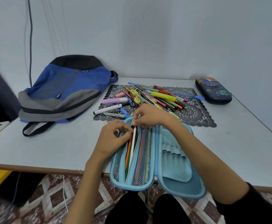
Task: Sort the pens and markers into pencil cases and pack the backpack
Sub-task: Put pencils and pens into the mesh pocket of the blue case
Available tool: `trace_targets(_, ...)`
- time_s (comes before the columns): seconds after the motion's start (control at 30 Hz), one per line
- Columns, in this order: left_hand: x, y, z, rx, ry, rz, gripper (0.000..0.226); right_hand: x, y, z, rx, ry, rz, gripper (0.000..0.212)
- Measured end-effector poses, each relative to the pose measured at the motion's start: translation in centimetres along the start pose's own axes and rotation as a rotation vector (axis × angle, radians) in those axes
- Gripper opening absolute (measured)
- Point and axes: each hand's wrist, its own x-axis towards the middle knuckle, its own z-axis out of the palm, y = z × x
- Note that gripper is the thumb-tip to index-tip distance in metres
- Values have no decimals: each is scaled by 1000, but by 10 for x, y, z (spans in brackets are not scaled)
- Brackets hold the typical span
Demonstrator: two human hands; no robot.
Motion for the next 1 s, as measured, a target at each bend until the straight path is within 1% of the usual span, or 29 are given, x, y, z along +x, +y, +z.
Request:
trace_targets(0.17, 0, 0, 0, 31, -21, 9, 16, -1, -1, 3, 44, -7, 51, 4)
trace_targets(0.37, 0, 1, -1, 45, -19, 25, 17, -4, -3, 4, 184, 76, 34, 6)
trace_targets(0.57, 1, -2, 0, 62, -27, 5, 20, -4, -1, 6, 288, 101, 9, 8)
trace_targets(0.67, 1, -2, 0, 76, -26, 20, 16, -2, 5, 5, 313, 87, 23, 7)
trace_targets(0.7, 1, -2, 0, 74, -23, 19, 13, 0, 7, 5, 309, 108, 34, 6)
trace_targets(0.77, 0, -2, 0, 32, -6, -14, 6, 7, 15, 1, 232, 243, 58, 8)
trace_targets(0.83, 0, -3, 0, -17, 12, -47, 13, 16, 22, -4, 67, 417, 94, 11)
trace_targets(0.87, 0, -3, 0, -27, 16, -56, 15, 19, 25, -6, -13, 474, 121, 13)
trace_targets(0.93, -1, -3, 0, -31, 16, -62, 15, 24, 30, -8, -128, 526, 163, 19)
trace_targets(1.0, -1, -3, 0, -35, 14, -62, 15, 28, 35, -8, -198, 537, 197, 24)
